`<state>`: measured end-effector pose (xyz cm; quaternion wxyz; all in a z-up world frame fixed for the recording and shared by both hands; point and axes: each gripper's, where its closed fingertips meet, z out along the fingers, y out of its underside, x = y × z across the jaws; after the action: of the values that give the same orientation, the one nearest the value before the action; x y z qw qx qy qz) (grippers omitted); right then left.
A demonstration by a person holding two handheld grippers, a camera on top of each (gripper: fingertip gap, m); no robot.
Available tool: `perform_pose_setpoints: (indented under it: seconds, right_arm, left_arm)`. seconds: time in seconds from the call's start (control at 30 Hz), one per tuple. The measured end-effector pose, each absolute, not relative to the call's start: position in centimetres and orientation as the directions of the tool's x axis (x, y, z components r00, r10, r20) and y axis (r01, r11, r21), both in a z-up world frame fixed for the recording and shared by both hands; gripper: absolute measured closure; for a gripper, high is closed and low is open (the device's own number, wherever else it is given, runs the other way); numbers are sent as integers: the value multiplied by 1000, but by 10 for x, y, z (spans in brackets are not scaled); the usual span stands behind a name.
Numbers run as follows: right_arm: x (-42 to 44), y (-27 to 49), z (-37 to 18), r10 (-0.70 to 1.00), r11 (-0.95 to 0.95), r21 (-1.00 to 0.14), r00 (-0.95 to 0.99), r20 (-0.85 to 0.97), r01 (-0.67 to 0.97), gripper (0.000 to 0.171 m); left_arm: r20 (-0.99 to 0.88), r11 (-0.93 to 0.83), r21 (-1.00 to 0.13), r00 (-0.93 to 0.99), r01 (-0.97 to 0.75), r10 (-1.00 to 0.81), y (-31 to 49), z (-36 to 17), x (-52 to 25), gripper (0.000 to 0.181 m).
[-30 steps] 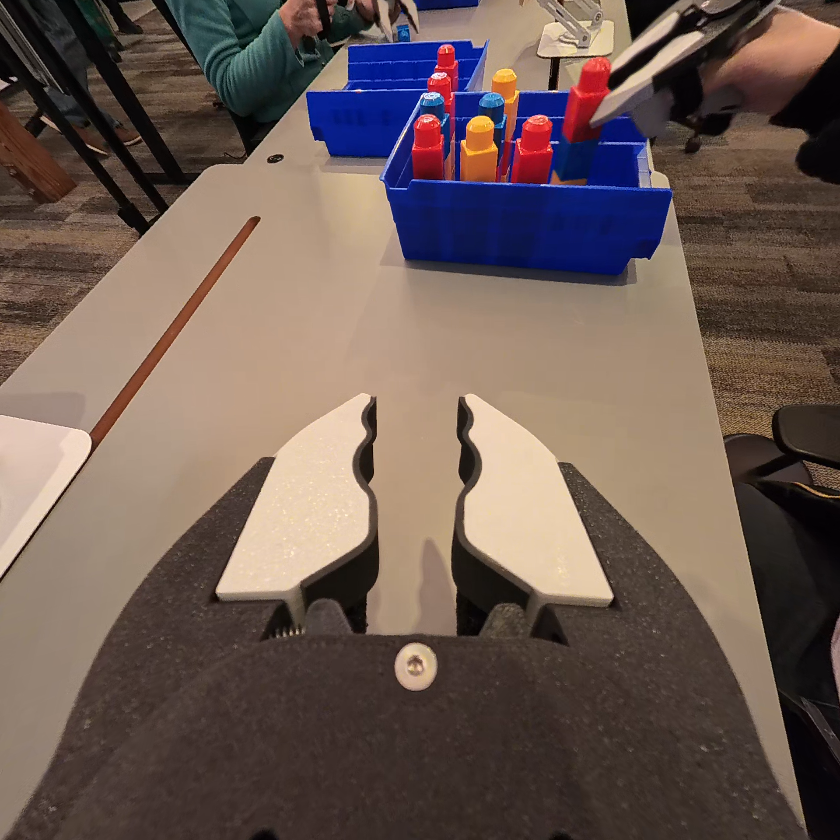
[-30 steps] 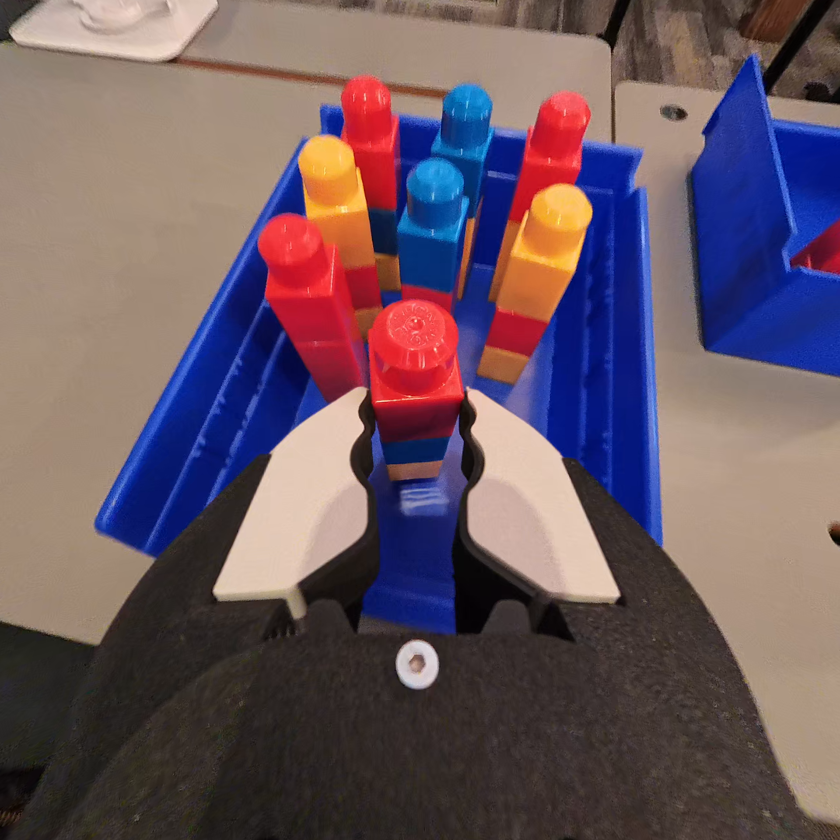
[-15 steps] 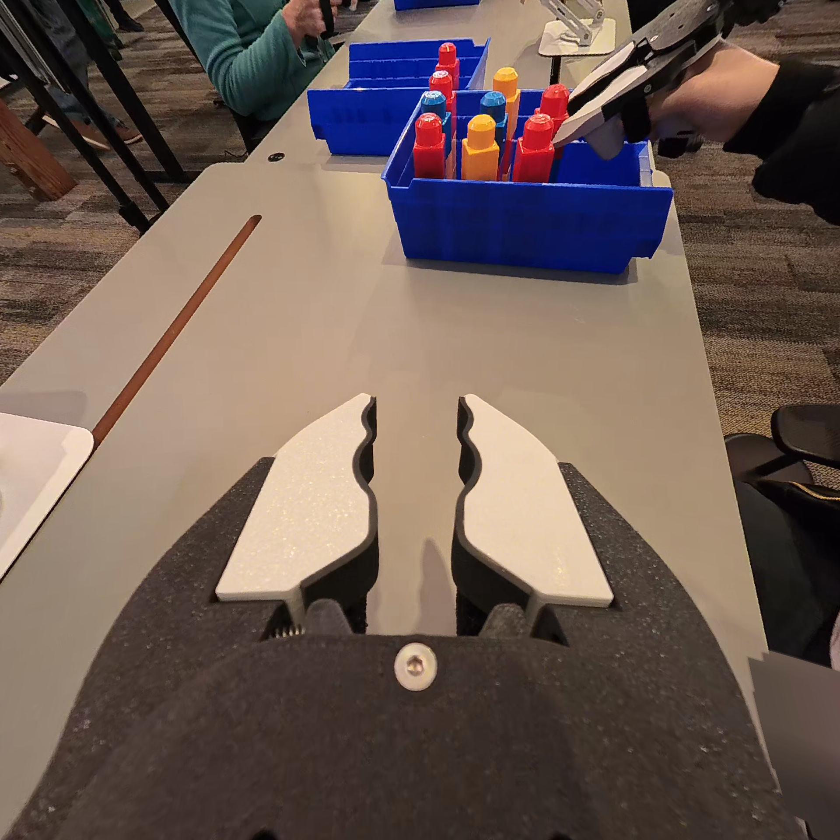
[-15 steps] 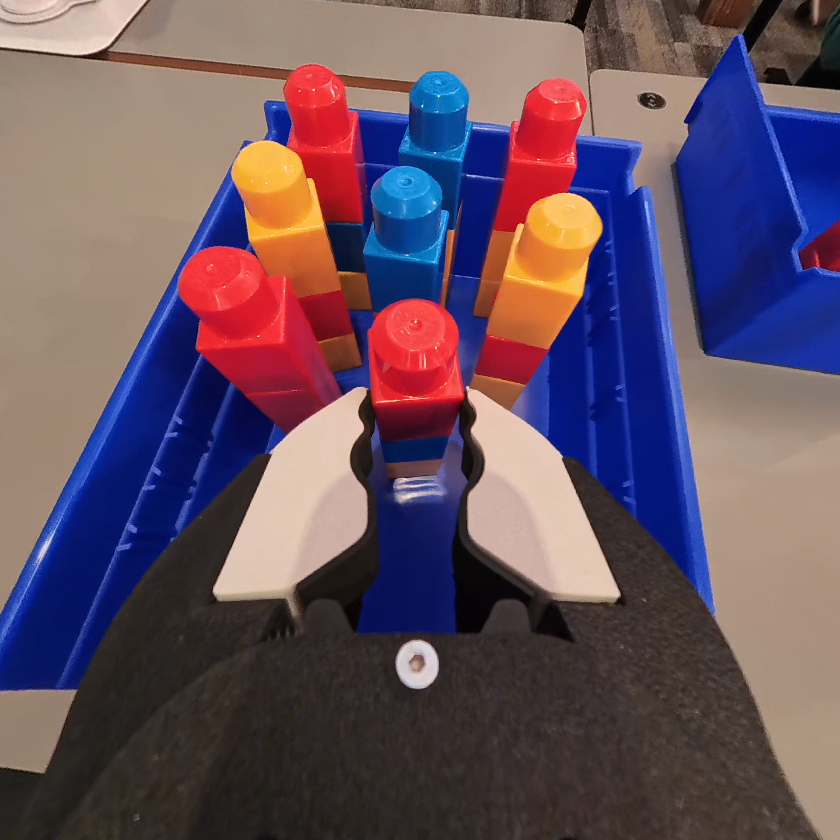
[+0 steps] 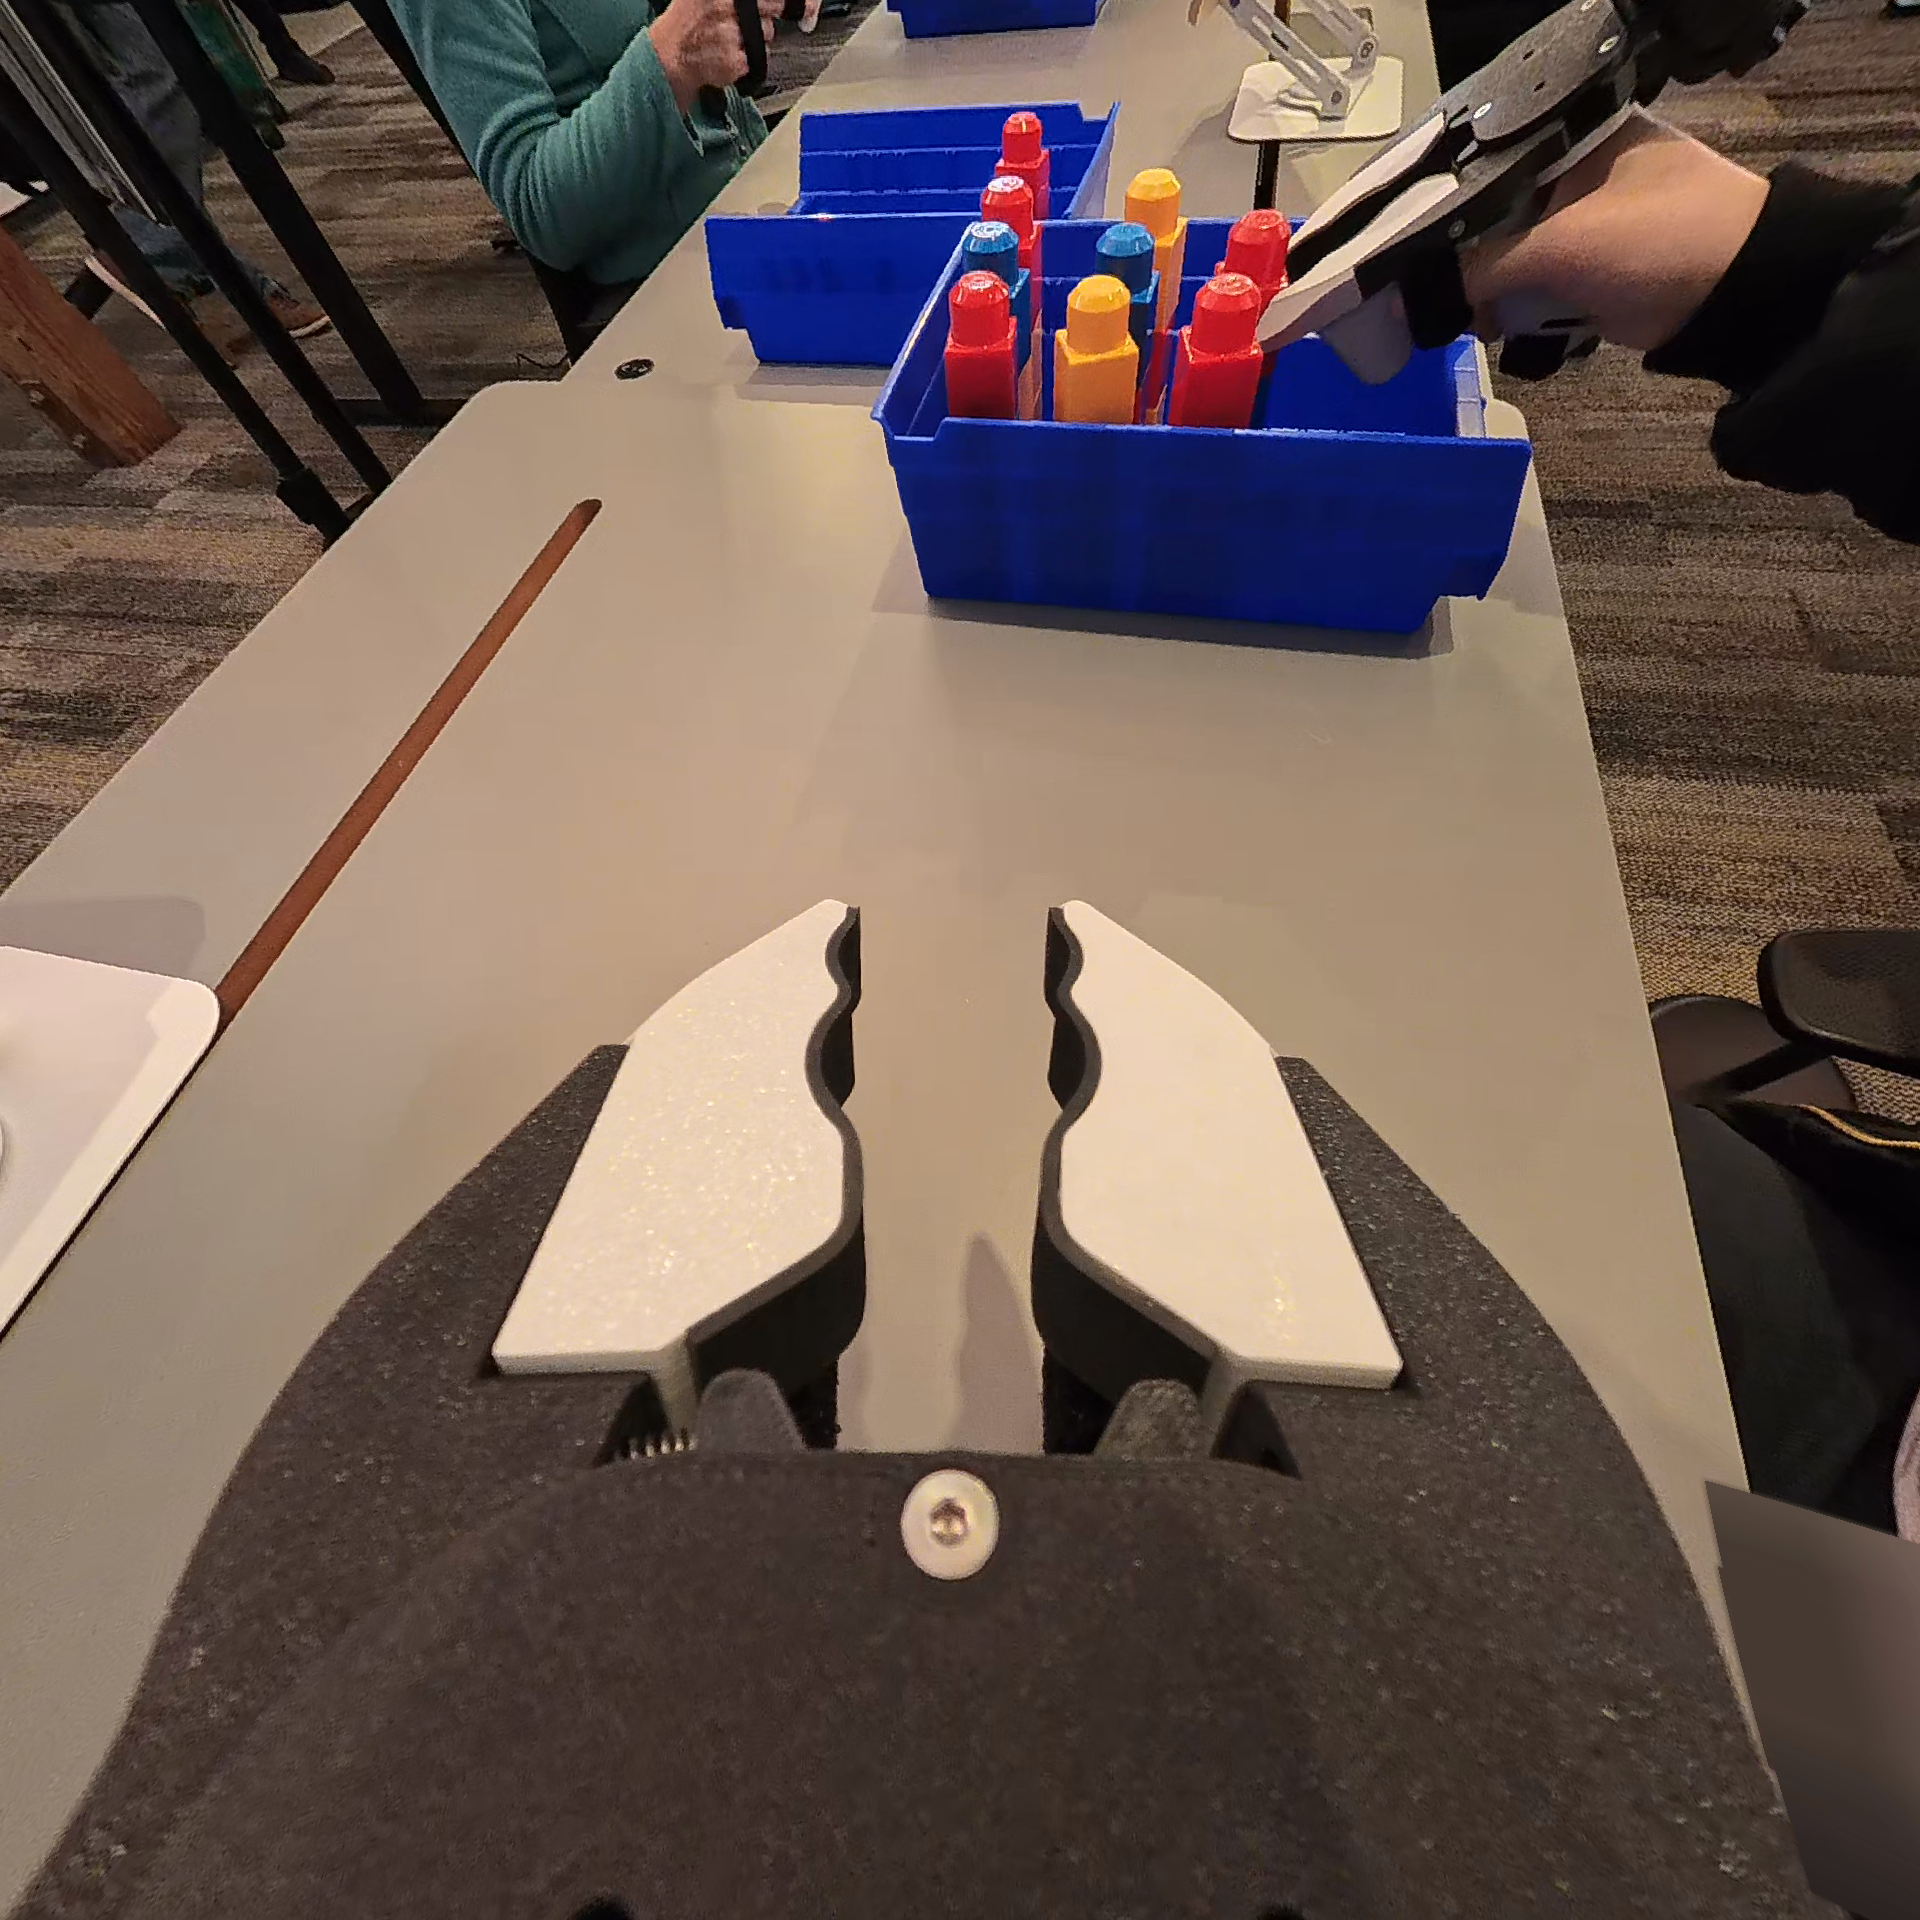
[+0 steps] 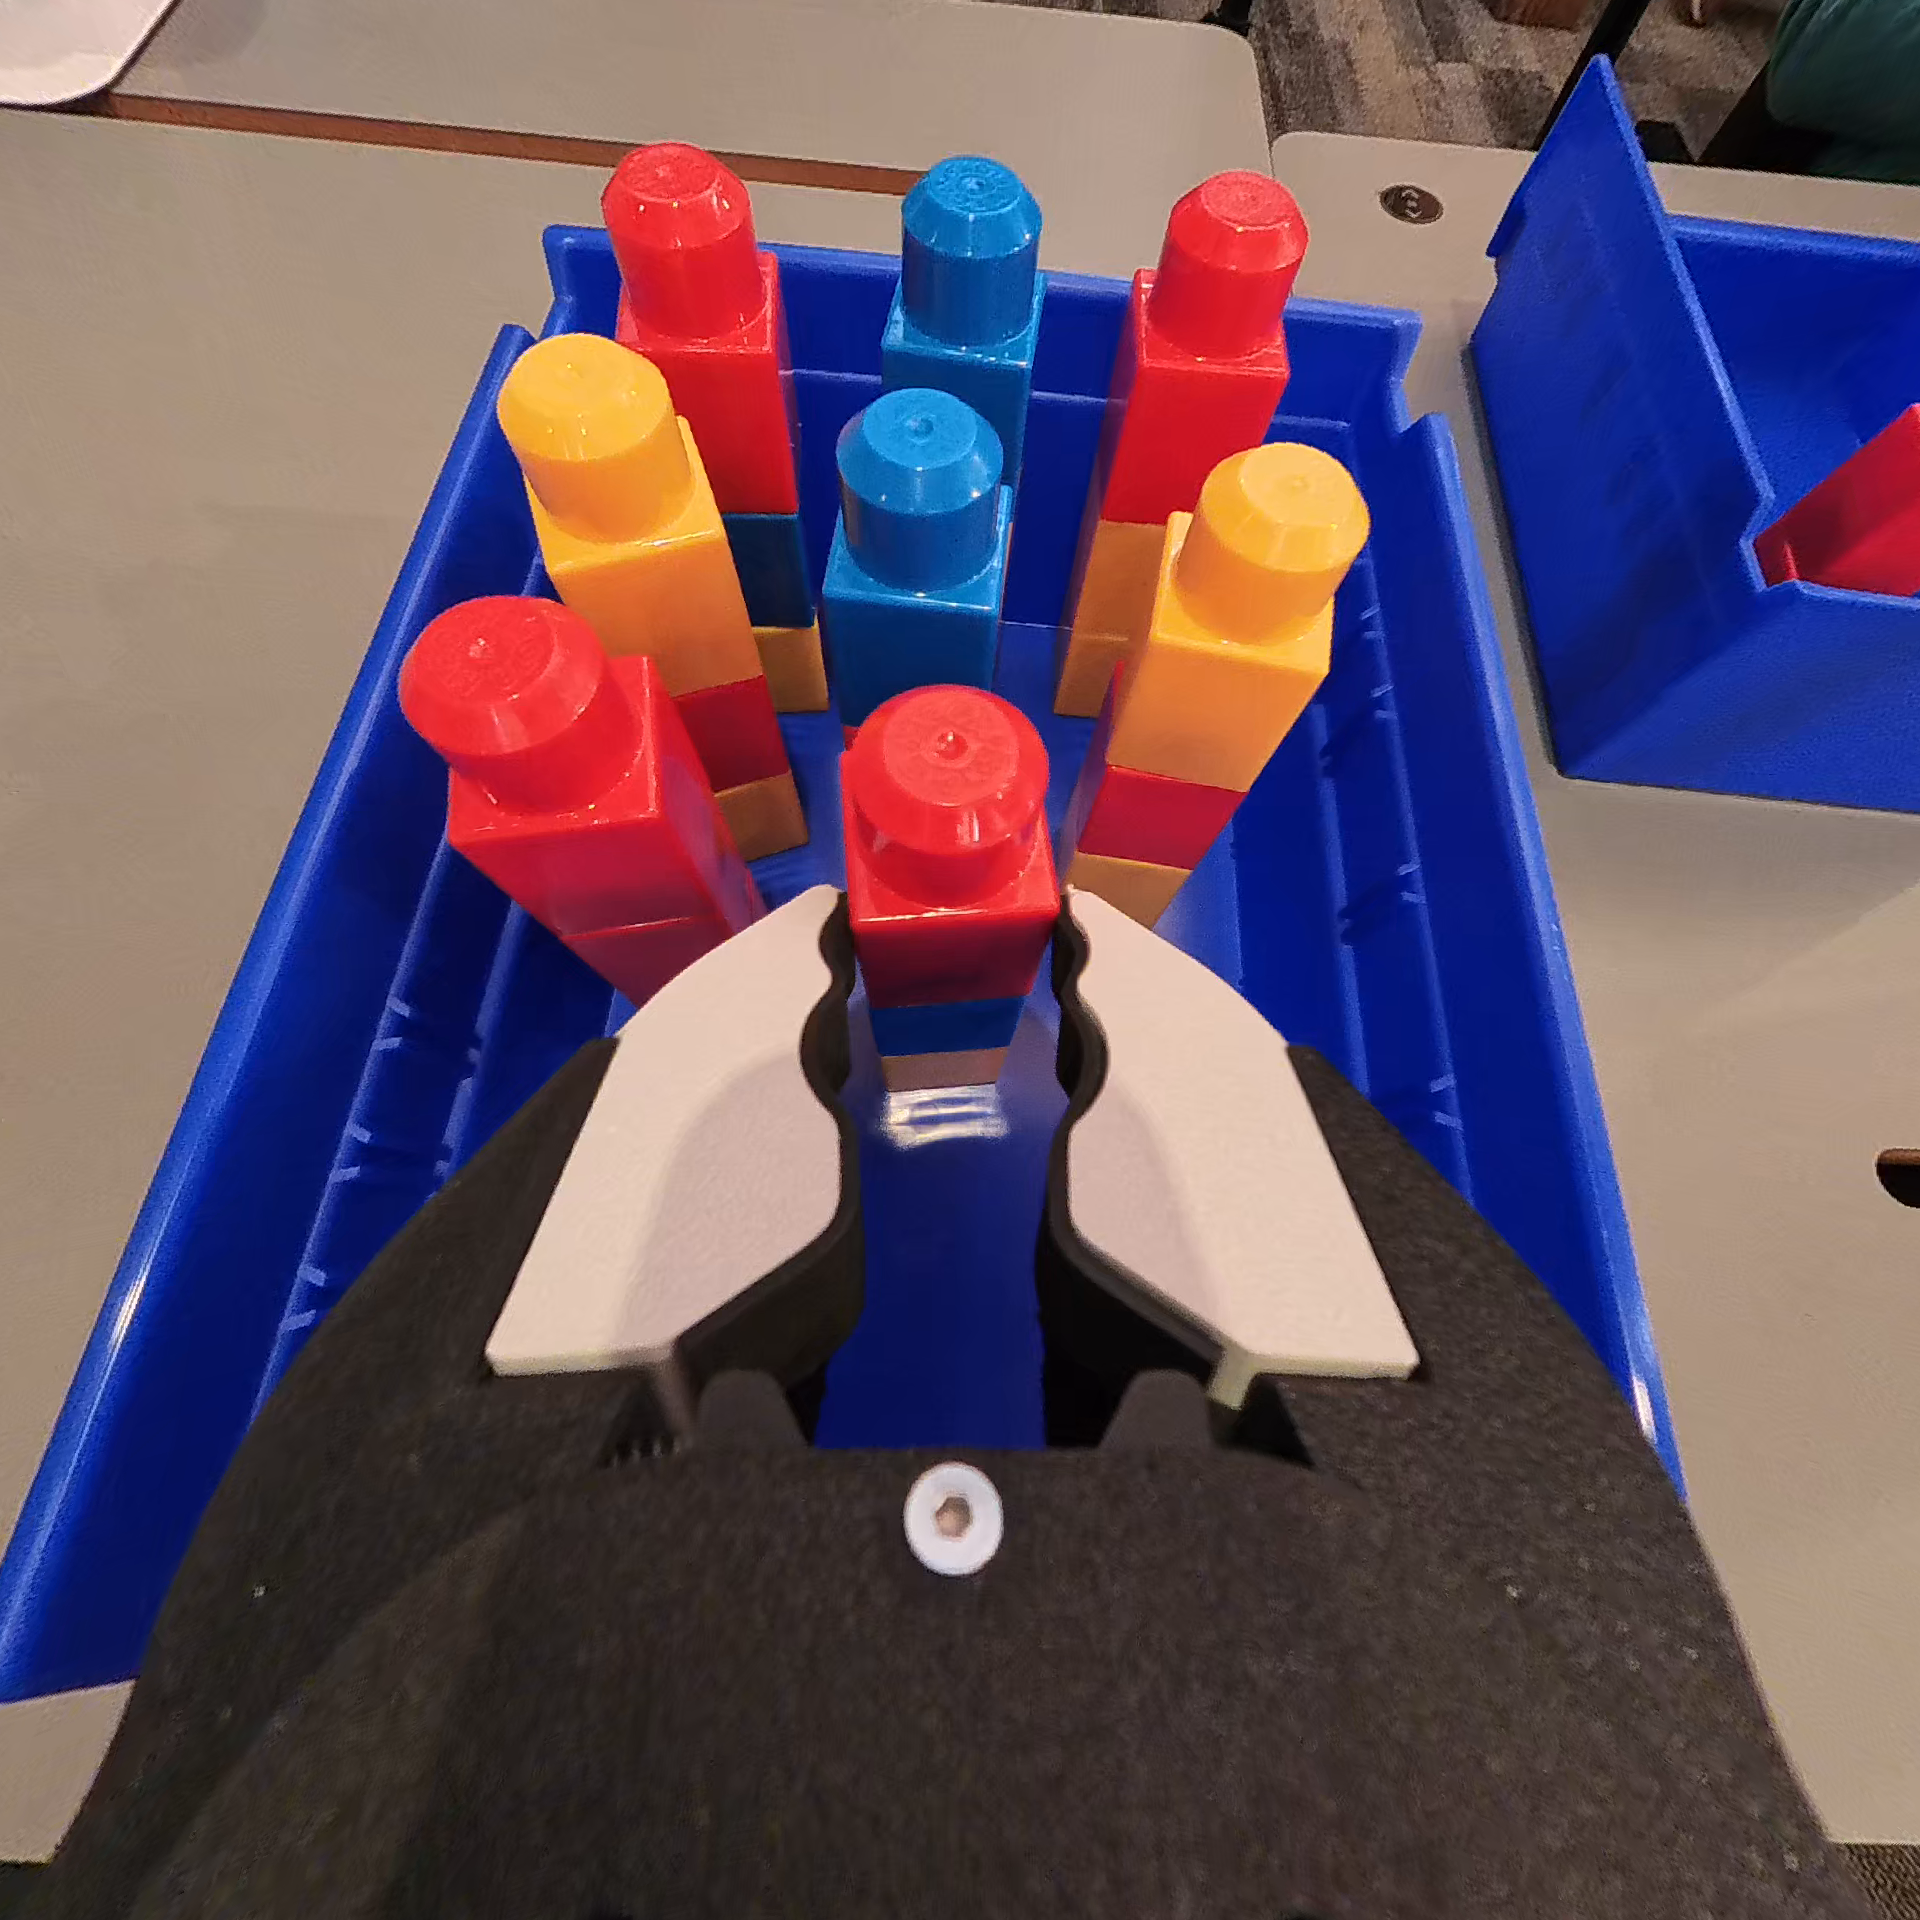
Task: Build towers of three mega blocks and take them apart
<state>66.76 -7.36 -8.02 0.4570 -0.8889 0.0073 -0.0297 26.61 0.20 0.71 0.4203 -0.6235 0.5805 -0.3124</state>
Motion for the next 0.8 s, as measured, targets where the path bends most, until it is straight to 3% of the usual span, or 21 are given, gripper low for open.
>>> perform_pose_setpoints:
  seconds: [0.07,0.17,0.27,0.57,0.8]
  right_arm:
    - [669,-74,-81,-46,-582,-813,997,55,18,135]
    - [672,-75,-83,-67,-586,-810,996,65,13,114]
    - [674,-79,-79,-98,-556,-831,994,54,-10,105]
    - [646,-141,20,-171,-275,-960,979,106,56,110]
    - [568,-132,25,54,-259,-966,998,11,25,118]
  left_arm:
    - [-98,27,-888,131,-458,-987,2,8,266,148]
    - [-96,26,-890,131,-455,-987,1,9,265,147]
    - [-95,24,-891,134,-452,-986,2,10,264,147]
    - [-59,-53,-883,224,-466,-973,-2,12,239,141]
    - [-105,-206,-873,583,-443,-806,-18,-12,127,139]
